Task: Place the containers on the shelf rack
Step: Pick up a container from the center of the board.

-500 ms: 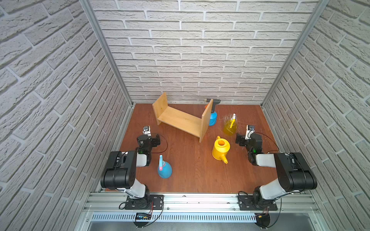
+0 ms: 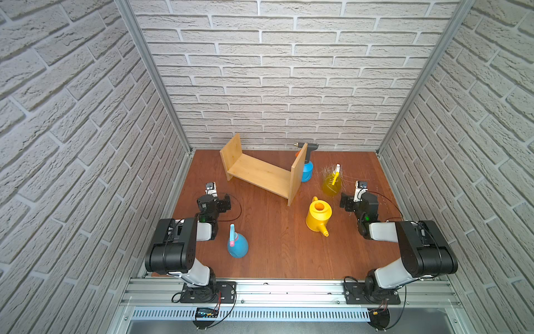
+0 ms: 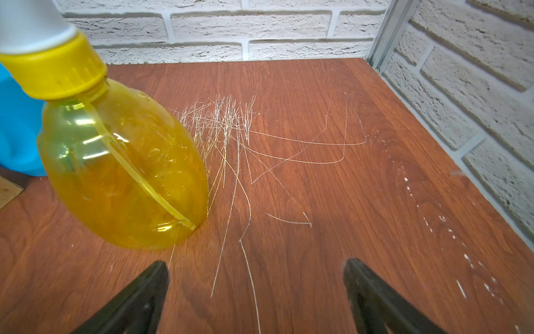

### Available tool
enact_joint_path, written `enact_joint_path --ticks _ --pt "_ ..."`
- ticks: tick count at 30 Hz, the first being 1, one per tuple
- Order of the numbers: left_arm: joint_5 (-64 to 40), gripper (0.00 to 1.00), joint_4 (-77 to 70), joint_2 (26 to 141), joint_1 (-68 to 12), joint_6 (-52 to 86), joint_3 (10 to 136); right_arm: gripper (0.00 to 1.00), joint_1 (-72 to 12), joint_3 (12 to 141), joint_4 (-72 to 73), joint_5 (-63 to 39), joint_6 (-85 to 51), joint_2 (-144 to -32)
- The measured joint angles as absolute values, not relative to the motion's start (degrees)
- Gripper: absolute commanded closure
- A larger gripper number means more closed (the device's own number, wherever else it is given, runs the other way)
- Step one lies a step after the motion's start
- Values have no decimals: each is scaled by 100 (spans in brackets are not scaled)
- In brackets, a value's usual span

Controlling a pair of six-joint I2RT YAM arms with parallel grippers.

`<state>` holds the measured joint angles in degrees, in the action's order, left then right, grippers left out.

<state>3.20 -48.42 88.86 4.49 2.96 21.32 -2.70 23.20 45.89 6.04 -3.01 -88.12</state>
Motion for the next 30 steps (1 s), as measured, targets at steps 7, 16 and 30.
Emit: enact_joint_path --ticks 7,16,30 --pt "209 2 -3701 8355 502 320 2563 1 -270 2403 4228 569 -298 -8687" --pt "202 2 -1245 5754 244 910 3511 1 -270 2783 2552 617 -377 -6799" --pt "-161 2 1682 4517 200 4318 4733 1 -384 3721 -139 -943 -1745 -3776"
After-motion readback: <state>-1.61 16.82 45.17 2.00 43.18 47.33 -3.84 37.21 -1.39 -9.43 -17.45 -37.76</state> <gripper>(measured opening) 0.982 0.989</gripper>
